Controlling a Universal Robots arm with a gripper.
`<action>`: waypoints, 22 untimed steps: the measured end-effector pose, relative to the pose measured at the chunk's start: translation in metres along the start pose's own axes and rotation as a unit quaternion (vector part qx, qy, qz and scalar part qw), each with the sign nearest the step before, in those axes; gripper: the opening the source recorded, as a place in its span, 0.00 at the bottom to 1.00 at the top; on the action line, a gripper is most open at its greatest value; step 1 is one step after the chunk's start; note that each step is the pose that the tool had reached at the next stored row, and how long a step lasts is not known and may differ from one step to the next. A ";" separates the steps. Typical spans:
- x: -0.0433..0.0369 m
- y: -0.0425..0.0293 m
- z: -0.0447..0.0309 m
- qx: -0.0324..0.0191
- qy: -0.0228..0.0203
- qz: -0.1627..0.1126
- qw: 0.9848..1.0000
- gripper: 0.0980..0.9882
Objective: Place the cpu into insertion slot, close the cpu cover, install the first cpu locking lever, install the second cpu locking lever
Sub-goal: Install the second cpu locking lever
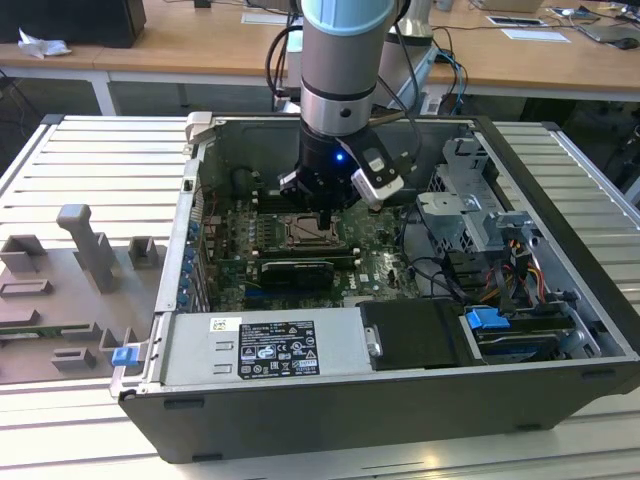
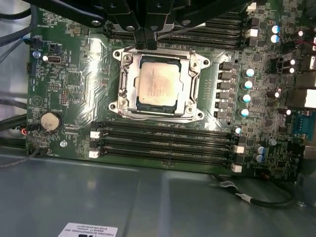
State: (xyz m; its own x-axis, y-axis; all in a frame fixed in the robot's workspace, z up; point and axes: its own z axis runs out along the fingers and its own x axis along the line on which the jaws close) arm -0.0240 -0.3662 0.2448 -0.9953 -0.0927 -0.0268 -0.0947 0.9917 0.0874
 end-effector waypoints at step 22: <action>0.0249 -0.0044 0.0088 -0.004 0.000 0.000 1.000 0.01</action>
State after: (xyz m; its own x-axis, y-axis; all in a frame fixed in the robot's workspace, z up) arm -0.0482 -0.3721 0.2350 -0.9953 -0.0926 -0.0275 -0.0948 0.9910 0.0947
